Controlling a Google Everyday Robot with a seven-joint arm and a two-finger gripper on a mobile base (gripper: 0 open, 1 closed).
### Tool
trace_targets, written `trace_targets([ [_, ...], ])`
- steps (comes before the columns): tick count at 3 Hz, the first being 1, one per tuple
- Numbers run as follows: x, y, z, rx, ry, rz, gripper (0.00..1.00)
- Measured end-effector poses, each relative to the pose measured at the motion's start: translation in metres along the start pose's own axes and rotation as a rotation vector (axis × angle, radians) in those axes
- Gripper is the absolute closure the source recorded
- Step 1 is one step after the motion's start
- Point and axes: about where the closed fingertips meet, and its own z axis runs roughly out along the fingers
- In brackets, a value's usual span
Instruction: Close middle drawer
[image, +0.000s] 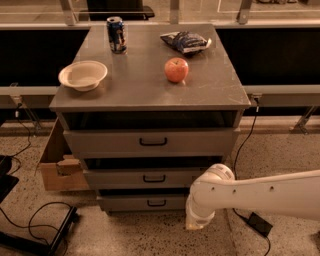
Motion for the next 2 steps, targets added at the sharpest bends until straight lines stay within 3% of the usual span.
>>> trace_targets([
  [1,0.056,0.033,-0.059,-0.099,0.049,0.063,1.0],
  [2,0.107,0.046,-0.107,-0.168,0.138,0.118,1.0],
])
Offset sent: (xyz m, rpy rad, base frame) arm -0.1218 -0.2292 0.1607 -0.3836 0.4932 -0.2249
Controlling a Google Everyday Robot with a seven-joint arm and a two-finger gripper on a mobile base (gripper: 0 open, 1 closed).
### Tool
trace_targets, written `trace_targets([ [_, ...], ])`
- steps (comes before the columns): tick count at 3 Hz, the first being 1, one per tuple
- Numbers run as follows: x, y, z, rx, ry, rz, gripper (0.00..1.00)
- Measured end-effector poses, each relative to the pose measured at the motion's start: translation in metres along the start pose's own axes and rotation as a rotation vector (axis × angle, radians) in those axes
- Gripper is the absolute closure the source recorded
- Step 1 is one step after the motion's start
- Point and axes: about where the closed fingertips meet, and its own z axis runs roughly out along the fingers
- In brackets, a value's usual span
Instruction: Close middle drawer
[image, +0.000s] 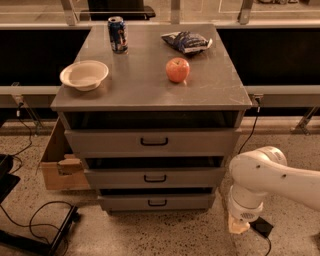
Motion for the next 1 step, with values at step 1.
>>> trace_targets([
  [1,0.0238,0.022,-0.0006,-0.081,0.055,0.025,0.82],
])
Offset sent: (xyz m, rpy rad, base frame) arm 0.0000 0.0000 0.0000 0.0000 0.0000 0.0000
